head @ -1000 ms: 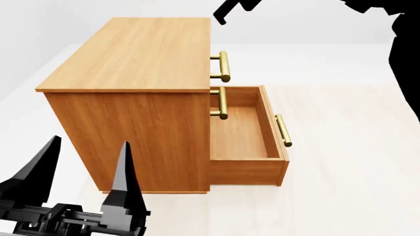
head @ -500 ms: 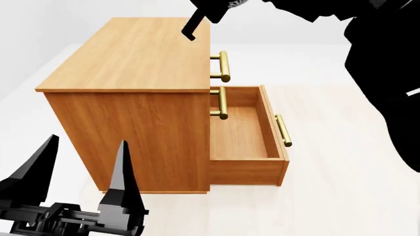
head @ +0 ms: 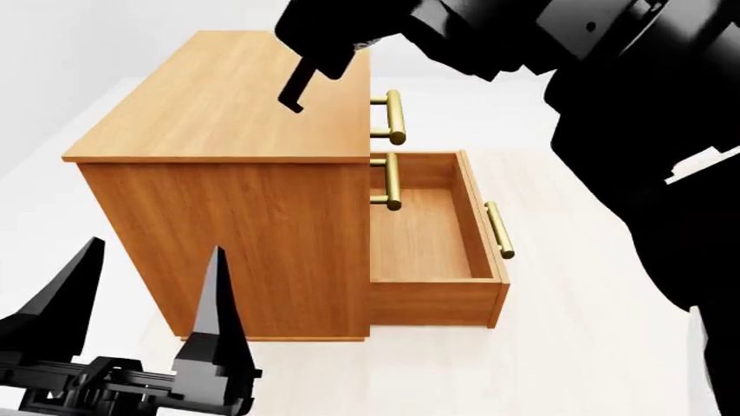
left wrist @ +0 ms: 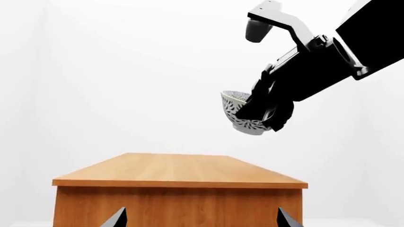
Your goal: Put the bowl on top of the cabinet.
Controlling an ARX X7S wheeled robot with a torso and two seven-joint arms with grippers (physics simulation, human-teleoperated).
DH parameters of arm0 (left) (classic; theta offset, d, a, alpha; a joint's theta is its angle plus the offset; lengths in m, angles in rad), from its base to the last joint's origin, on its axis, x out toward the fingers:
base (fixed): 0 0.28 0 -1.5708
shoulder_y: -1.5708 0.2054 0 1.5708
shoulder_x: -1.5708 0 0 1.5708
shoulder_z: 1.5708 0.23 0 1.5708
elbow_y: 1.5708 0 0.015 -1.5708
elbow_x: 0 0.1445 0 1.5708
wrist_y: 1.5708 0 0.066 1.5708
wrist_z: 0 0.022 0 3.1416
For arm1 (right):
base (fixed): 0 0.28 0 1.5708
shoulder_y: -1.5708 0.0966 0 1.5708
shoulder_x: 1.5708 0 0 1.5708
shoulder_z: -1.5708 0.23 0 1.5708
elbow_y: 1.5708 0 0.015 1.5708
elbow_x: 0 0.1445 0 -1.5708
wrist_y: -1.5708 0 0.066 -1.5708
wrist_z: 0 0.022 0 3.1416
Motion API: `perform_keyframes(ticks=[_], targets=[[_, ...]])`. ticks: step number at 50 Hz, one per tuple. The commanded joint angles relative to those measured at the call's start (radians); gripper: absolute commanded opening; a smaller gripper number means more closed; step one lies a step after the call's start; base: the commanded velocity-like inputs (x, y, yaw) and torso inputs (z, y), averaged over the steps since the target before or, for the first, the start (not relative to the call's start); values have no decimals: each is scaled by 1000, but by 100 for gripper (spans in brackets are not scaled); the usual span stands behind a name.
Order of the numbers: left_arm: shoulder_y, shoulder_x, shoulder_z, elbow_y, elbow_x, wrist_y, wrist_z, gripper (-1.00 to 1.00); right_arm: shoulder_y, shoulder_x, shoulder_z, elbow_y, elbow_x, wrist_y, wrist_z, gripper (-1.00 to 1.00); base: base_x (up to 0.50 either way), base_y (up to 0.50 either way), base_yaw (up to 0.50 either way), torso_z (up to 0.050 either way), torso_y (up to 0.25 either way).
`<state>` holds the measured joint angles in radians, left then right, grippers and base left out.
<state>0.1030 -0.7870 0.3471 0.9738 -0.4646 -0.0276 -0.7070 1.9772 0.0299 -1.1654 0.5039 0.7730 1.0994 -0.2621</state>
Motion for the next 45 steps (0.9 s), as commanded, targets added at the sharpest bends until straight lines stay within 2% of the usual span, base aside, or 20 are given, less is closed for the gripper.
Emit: perform_keyframes(ticks=[1, 5, 9, 45], targets=[[-2, -6, -3, -1, -9, 5, -3, 100, 13, -29, -126, 82, 104, -138, 26, -100, 0, 0, 0, 0, 0], [-2, -12, -13, -2, -20, 9, -8, 100, 61, -30, -294, 123, 276, -244, 73, -100, 0, 0, 0, 0, 0], [-2, -10, -5, 1, -16, 7, -8, 100, 75, -30, -366, 118, 365, -291, 100, -100, 0, 0, 0, 0, 0], [-9, -25, 1, 6, -23, 15, -20, 100, 47, -30, -388, 73, 483, -349, 163, -100, 0, 0, 0, 0, 1]])
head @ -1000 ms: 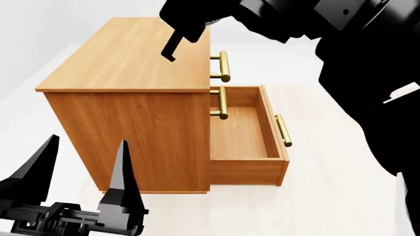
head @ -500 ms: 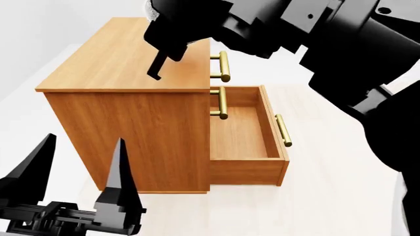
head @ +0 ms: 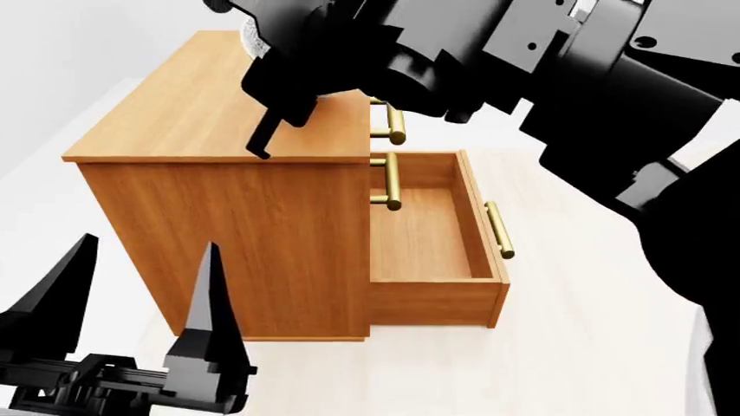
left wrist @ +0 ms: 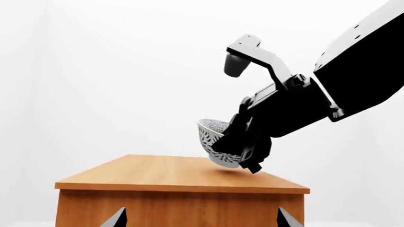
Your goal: Put the bowl on top of the cabinet.
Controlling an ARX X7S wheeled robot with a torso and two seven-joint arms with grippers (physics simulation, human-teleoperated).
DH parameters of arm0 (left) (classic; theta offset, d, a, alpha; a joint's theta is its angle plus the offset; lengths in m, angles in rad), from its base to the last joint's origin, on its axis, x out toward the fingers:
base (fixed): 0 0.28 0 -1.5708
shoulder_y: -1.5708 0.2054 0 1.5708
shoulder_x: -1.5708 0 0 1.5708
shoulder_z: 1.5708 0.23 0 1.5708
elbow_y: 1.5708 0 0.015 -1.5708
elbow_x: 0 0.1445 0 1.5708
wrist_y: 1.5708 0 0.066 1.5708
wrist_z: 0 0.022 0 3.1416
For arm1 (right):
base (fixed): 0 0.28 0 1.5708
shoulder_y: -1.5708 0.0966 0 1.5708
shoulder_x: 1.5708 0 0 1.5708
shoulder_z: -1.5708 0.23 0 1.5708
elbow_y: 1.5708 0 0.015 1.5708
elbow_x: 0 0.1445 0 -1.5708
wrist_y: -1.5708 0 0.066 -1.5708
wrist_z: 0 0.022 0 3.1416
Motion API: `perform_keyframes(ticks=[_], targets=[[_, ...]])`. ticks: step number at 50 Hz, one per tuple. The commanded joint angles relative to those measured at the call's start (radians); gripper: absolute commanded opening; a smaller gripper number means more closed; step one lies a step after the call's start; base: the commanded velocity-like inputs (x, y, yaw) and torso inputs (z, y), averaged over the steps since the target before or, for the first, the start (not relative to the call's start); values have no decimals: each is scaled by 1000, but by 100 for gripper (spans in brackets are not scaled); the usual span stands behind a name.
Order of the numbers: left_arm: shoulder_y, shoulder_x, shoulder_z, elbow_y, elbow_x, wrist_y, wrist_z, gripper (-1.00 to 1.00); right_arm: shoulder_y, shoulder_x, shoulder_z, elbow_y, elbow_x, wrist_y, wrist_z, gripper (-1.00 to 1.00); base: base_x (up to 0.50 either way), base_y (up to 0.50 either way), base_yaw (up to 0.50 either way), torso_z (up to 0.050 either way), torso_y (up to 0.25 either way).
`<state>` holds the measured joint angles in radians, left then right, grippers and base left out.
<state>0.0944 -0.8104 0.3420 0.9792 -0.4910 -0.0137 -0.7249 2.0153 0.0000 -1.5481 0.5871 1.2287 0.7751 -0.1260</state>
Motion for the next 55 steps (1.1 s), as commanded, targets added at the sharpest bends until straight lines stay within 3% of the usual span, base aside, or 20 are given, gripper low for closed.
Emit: perform_keyframes(ticks=[1, 55], targets=[[-3, -2, 7, 2, 2, -1, -3, 100, 10, 0, -5, -10, 27, -26, 25, -100, 0, 0, 0, 0, 0], [-13, -8, 30, -3, 10, 8, -13, 100, 17, 0, -8, -55, 46, -7, 54, -100, 0, 0, 0, 0, 0]])
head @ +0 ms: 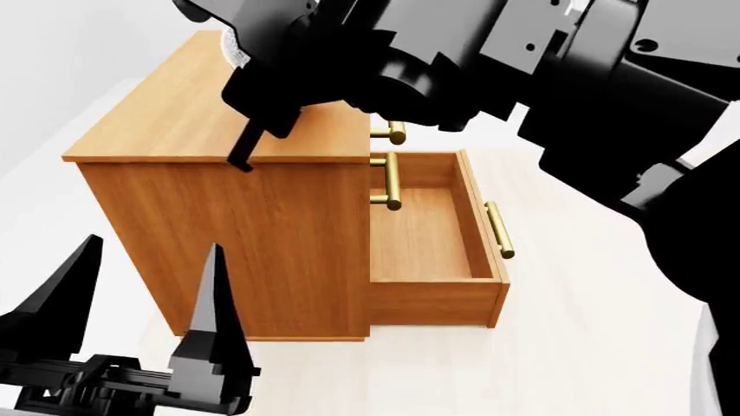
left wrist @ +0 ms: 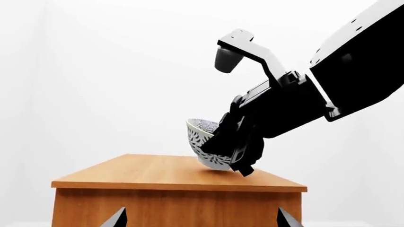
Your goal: Put the bowl on top of the cabinet.
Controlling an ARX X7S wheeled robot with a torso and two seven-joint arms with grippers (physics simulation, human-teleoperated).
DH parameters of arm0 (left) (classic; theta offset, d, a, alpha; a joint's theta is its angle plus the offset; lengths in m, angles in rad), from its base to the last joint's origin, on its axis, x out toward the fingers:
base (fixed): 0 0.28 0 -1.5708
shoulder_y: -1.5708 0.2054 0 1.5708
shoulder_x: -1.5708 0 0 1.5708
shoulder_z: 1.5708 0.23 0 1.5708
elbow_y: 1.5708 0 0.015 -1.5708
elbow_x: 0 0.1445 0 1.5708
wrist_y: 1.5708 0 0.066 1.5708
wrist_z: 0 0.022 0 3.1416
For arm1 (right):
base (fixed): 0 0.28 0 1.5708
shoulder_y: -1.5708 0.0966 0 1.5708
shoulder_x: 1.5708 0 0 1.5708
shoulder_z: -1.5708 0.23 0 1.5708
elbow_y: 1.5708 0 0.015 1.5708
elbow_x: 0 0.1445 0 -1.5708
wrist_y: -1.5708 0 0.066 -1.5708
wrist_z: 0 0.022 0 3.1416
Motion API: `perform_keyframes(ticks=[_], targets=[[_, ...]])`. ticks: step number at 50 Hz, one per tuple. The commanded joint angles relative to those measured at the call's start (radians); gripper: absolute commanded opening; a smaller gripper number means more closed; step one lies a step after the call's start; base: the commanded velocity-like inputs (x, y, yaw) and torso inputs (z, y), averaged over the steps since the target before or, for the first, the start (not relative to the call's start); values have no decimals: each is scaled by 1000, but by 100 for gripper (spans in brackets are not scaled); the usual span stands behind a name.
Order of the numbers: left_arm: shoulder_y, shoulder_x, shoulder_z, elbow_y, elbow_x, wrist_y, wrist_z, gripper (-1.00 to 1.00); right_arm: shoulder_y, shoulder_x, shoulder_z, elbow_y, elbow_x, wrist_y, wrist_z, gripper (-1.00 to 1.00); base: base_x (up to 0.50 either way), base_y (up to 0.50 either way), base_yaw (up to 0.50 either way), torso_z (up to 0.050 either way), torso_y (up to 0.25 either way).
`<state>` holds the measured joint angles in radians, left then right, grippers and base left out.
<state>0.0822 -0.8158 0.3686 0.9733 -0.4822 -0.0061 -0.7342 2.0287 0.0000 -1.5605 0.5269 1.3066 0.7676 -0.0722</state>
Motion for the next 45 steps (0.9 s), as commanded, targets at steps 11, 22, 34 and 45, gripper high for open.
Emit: perform_keyframes(ticks=[11, 22, 34, 45], targets=[[-2, -5, 7, 2, 1, 2, -6, 100, 14, 0, 5, 7, -40, -7, 1, 100, 0, 0, 0, 0, 0], [-4, -2, 17, -2, 10, 3, -6, 100, 8, 0, 6, 8, -57, -9, -6, 100, 0, 0, 0, 0, 0], [0, -5, 21, -3, 15, 10, -7, 100, 53, 0, 6, 7, -27, -11, 4, 100, 0, 0, 0, 0, 0], [-3, -10, 23, 2, 14, 6, -12, 100, 157, 0, 9, 38, 48, -38, 24, 100, 0, 0, 0, 0, 0]])
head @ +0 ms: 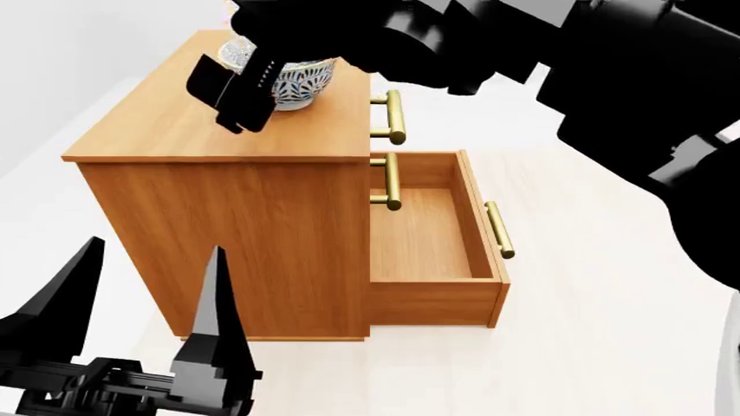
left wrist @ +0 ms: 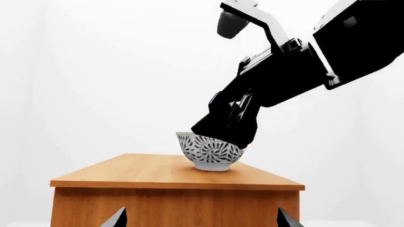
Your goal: Put the bowl on top of the cabinet.
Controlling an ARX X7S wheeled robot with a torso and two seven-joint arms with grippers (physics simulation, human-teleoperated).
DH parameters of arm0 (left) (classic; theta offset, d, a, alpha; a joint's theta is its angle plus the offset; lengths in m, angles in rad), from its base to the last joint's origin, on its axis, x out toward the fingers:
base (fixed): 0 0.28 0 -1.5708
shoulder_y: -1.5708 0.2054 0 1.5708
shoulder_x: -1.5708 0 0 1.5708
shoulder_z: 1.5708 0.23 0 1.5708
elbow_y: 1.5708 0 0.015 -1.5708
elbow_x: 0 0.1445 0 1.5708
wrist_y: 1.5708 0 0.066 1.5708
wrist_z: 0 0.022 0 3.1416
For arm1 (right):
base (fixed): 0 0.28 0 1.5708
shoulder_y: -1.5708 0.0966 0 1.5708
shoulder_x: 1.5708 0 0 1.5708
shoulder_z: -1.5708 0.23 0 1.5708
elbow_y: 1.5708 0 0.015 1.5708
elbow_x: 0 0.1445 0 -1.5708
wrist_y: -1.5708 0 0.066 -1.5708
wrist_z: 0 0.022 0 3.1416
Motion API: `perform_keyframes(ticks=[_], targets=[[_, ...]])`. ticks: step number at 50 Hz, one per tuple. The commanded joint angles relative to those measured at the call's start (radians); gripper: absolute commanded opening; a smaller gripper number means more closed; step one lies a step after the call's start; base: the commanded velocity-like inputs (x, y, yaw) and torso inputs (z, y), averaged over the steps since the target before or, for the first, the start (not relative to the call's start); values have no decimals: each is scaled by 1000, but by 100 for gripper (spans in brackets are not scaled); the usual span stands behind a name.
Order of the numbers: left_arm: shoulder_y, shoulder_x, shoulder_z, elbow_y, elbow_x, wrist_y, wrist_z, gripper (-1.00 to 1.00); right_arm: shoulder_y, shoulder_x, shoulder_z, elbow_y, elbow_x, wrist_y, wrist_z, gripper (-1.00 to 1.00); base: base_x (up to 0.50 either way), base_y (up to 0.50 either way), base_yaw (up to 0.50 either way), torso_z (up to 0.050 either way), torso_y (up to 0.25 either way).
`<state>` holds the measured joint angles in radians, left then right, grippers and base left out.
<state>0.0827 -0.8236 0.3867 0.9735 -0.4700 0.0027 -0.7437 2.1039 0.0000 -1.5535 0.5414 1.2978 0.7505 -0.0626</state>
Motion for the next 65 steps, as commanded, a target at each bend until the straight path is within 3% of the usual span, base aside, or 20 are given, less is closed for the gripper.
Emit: perform_keyframes(ticks=[1, 15, 37, 46, 53, 65], targets=[[-6, -2, 5, 2, -2, -4, -3, 100, 93, 0, 2, 30, 64, -22, 11, 100, 0, 0, 0, 15, 0], [0, -5, 9, -3, 9, 4, -6, 100, 189, 35, 45, 10, 119, -39, 60, 100, 0, 0, 0, 0, 0], [-13, -8, 18, 3, 9, -8, -15, 100, 215, 341, 261, -468, 272, 46, 518, 100, 0, 0, 0, 0, 0], [-18, -14, 17, 10, 6, -15, -22, 100, 165, 545, 342, -728, 377, 42, 730, 100, 0, 0, 0, 0, 0], [-24, -17, 19, 21, 6, -26, -32, 100, 114, 664, 378, -869, 426, 15, 824, 100, 0, 0, 0, 0, 0], [-23, -20, 25, 24, 11, -23, -38, 100, 88, 773, 426, -1036, 507, -15, 945, 100, 0, 0, 0, 0, 0]])
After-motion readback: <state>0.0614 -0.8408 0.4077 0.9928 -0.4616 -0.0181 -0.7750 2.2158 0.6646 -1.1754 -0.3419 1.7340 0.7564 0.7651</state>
